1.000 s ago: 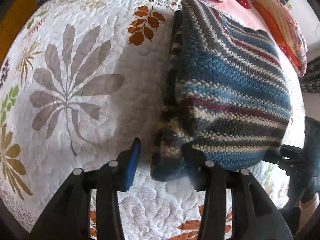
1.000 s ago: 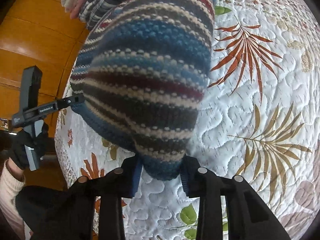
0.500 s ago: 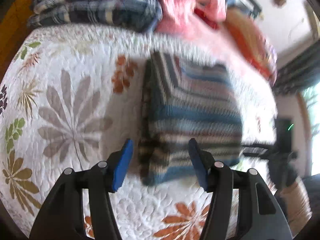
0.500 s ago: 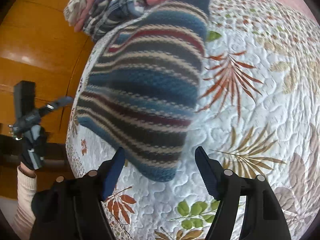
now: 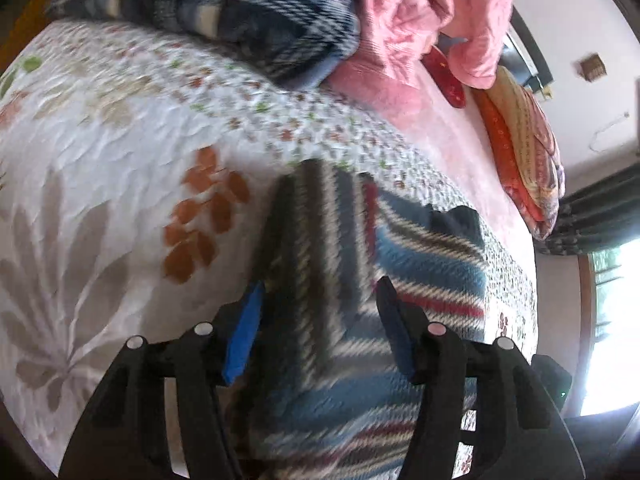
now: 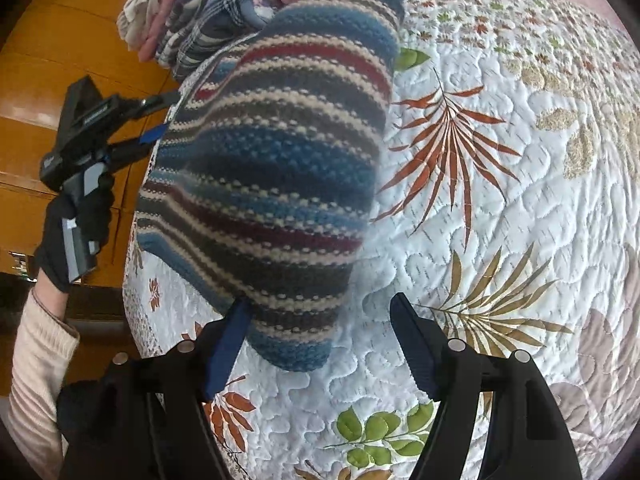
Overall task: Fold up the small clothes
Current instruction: 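Lift the bundle end with both grippers and fold it over in half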
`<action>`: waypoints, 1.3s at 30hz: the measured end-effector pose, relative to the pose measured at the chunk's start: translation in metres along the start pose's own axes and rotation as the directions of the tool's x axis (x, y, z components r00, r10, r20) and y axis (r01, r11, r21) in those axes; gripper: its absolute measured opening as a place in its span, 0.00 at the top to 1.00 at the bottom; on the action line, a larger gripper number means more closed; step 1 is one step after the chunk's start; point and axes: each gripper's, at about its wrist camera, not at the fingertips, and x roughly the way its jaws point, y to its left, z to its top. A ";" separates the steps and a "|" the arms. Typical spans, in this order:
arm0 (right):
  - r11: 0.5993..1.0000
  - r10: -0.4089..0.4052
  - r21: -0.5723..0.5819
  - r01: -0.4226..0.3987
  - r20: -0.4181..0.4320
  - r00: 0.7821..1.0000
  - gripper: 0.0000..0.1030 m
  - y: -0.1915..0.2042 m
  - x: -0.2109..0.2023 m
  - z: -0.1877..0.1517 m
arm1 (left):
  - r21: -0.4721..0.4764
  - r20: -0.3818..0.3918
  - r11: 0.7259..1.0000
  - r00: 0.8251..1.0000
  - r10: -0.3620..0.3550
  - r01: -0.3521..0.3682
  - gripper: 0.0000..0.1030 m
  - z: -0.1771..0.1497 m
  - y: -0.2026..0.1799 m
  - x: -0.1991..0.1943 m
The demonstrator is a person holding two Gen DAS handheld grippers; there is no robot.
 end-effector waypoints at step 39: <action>0.955 0.230 0.170 -0.244 0.102 0.968 0.03 -0.011 0.034 0.085 | 0.123 -0.220 0.984 0.971 -0.097 0.126 0.13 -0.026 0.008 0.069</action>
